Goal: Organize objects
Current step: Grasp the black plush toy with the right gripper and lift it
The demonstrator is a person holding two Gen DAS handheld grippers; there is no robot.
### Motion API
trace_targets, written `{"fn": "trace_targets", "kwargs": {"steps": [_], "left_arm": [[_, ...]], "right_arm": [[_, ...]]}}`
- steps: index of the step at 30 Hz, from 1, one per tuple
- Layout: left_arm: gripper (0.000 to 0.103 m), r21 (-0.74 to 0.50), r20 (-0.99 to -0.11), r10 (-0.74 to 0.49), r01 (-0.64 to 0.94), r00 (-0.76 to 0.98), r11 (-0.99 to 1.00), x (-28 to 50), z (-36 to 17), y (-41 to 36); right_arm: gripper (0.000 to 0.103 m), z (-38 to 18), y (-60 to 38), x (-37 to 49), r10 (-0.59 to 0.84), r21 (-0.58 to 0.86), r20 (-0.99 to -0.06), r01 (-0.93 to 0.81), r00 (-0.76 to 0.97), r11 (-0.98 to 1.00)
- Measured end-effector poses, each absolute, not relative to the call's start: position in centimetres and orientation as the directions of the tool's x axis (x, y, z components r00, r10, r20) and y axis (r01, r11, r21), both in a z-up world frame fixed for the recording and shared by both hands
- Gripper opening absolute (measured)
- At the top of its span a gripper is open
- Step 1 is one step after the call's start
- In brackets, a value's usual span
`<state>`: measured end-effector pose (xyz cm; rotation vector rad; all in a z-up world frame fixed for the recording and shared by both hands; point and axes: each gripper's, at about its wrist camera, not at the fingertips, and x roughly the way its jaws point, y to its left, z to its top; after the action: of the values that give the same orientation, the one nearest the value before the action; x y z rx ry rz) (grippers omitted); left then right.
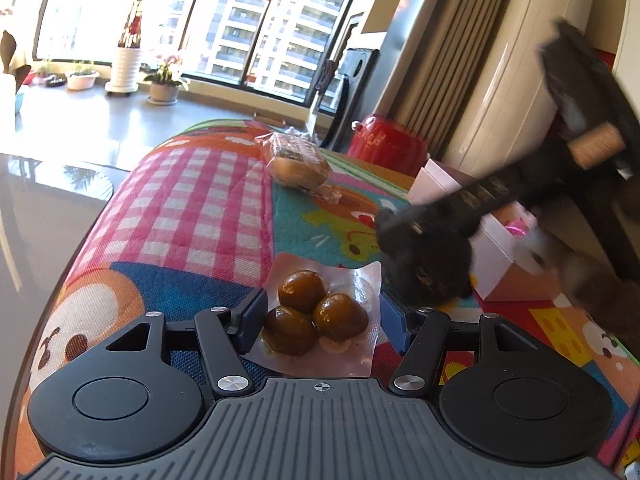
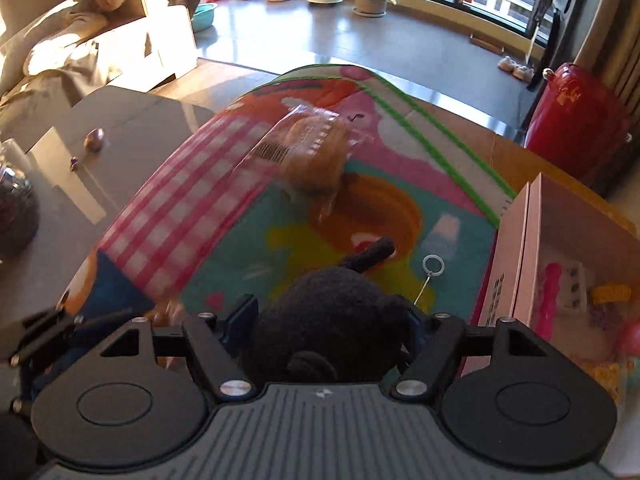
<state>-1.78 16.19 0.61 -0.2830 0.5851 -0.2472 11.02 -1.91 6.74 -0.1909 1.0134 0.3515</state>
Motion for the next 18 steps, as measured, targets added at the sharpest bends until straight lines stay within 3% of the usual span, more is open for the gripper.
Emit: {"fn": "trace_targets", "kwargs": {"steps": [3,7,9,15,18], "left_arm": [[0.066,-0.329,-0.507,-0.305,0.146,0.806,0.933,-1.9,0.7,16.1],[0.066,-0.329,-0.509,-0.304,0.144,0.805,0.933,-1.9,0.8,16.1],[0.066,-0.327,-0.51,-0.301,0.143,0.805,0.934,-1.9,0.8,16.1],[0.065,-0.363,-0.51,-0.304,0.119,0.804,0.924,-1.9,0.9,16.5],[0.065,-0.367,-0.514,-0.295,0.104,0.805,0.924,-2.3,1.6,16.5]], "right_arm": [[0.087,7.0,-3.1,7.6,0.233,0.03,-0.851,-0.4,0.47,0.916],[0.091,8.4,-5.8,3.7,0.28,0.07,-0.818,-0.395,0.503,0.916],[0.1,8.9,-6.9,1.8,0.276,0.054,-0.788,-0.385,0.55,0.921],[0.1,7.3,-8.1,-1.0,0.174,-0.071,-0.765,-0.349,0.62,0.934],[0.1,6.4,-7.7,-1.4,0.194,-0.063,-0.747,-0.358,0.636,0.931]]}}
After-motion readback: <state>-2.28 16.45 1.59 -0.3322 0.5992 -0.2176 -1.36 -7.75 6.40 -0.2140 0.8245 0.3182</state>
